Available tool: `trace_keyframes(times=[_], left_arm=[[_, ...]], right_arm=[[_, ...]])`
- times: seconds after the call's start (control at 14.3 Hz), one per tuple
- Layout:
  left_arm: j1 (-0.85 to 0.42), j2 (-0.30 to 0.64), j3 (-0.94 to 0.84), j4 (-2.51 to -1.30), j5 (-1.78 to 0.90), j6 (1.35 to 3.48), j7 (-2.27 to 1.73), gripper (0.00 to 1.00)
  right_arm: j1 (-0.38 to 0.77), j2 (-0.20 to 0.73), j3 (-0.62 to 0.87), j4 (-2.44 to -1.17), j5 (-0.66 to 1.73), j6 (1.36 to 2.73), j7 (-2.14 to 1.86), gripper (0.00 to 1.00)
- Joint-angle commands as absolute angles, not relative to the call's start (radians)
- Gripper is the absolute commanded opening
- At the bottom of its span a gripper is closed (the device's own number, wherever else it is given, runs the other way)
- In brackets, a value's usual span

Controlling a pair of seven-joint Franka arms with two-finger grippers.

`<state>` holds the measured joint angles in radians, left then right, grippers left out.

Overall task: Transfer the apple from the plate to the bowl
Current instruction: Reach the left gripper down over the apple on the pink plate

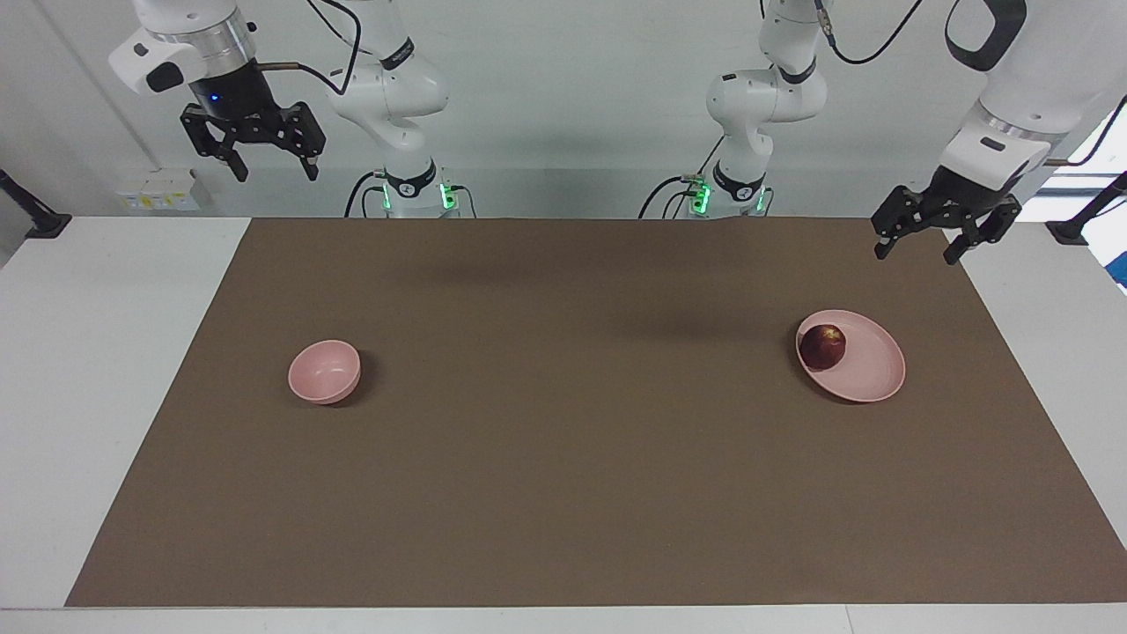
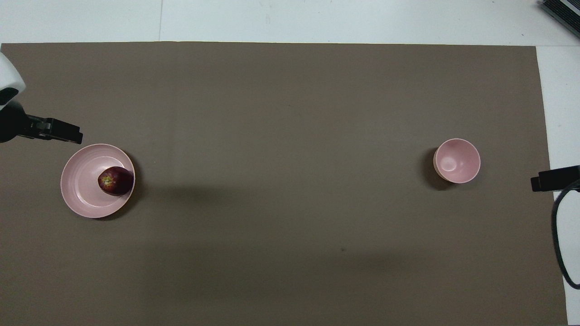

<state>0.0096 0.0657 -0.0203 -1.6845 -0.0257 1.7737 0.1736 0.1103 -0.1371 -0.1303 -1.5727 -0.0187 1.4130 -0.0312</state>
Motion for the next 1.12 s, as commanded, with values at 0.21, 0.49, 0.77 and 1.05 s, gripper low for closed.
trace_keyframes(times=[0.21, 0.49, 0.77, 1.05], left_arm=[[0.026, 0.012, -0.026, -1.988, -0.029, 2.021, 0.195, 1.0], [0.026, 0.017, -0.026, -2.138, -0.029, 2.179, 0.195, 1.0], [0.034, 0.034, -0.026, -2.206, -0.029, 2.282, 0.195, 0.96], [0.041, 0.041, -0.026, -2.244, -0.029, 2.339, 0.196, 0.77]], right_arm=[[0.097, -0.164, -0.127, -1.603, 0.002, 1.417, -0.046, 1.0], [0.097, -0.164, -0.127, -1.603, 0.002, 1.417, -0.044, 1.0], [0.097, -0.164, -0.127, -1.603, 0.002, 1.417, -0.046, 1.0], [0.097, -0.164, -0.127, -1.603, 0.002, 1.417, -0.046, 1.0]])
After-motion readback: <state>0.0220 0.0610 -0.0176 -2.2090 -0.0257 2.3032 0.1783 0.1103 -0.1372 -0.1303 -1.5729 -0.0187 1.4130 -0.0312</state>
